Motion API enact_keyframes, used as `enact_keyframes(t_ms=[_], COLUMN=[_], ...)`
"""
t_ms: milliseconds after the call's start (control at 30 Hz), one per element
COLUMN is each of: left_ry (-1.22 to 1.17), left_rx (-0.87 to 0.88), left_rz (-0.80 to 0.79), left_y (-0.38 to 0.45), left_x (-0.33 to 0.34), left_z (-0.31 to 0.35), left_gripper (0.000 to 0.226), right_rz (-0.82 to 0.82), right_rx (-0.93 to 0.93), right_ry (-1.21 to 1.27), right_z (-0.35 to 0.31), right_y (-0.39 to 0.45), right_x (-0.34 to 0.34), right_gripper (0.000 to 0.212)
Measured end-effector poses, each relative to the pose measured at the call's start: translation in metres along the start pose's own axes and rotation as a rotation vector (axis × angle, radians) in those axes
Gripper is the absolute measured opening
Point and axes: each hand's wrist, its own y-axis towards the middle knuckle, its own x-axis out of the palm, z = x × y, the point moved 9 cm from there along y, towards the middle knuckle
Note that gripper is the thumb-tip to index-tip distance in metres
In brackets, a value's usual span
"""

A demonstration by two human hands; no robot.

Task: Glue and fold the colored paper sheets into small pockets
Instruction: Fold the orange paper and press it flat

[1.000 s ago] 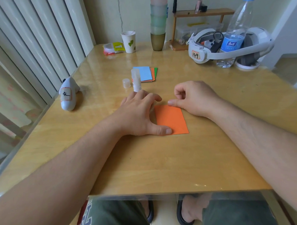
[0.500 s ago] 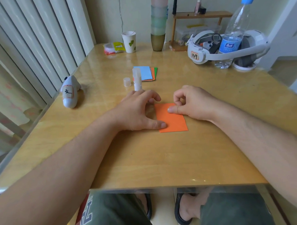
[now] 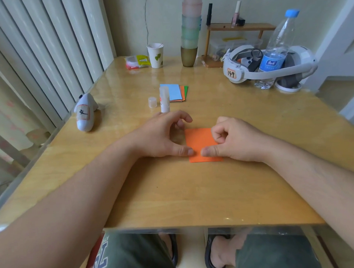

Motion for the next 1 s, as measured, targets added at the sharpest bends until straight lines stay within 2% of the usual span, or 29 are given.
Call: enact_keyframes(t_ms=[67,200,333,533,767,1000], left_ry=[-0.042,0.084,0.169,0.178,0.177,0.161], left_rx=[0.000,-0.009,-0.081,-0.128,-0.137,-0.132], left_rz=[0.029,0.015,0.000,-0.011,-0.018,-0.006], left_y=[-0.001,-0.001,-0.001,-0.002,-0.002,-0.003], left_x=[-0.003,0.002,0.002,0.003,0.004,0.003], left_z=[-0.001,-0.003,-0.010,-0.011,-0.010,-0.009], left_gripper=[0.077,0.086,0.096,0.096,0.095,0.095], right_rz=[0.017,0.015,0.031,0.082,0.239,0.170], right_rx=[0.001,0.001,0.037,0.066,0.045,-0.039], right_ry=[-0.042,-0.139,-0.156,-0.158,-0.194,-0.164], right_z=[0.002,0.003,0.007,0.008,0.001,-0.013], right_y=[0.005,0.015,0.032,0.057,0.071,0.047], right_x=[0.000,0.003,-0.002,-0.006,-0.010,0.007], right_gripper=[0.073,0.069,0.066,0.066,0.062,0.062])
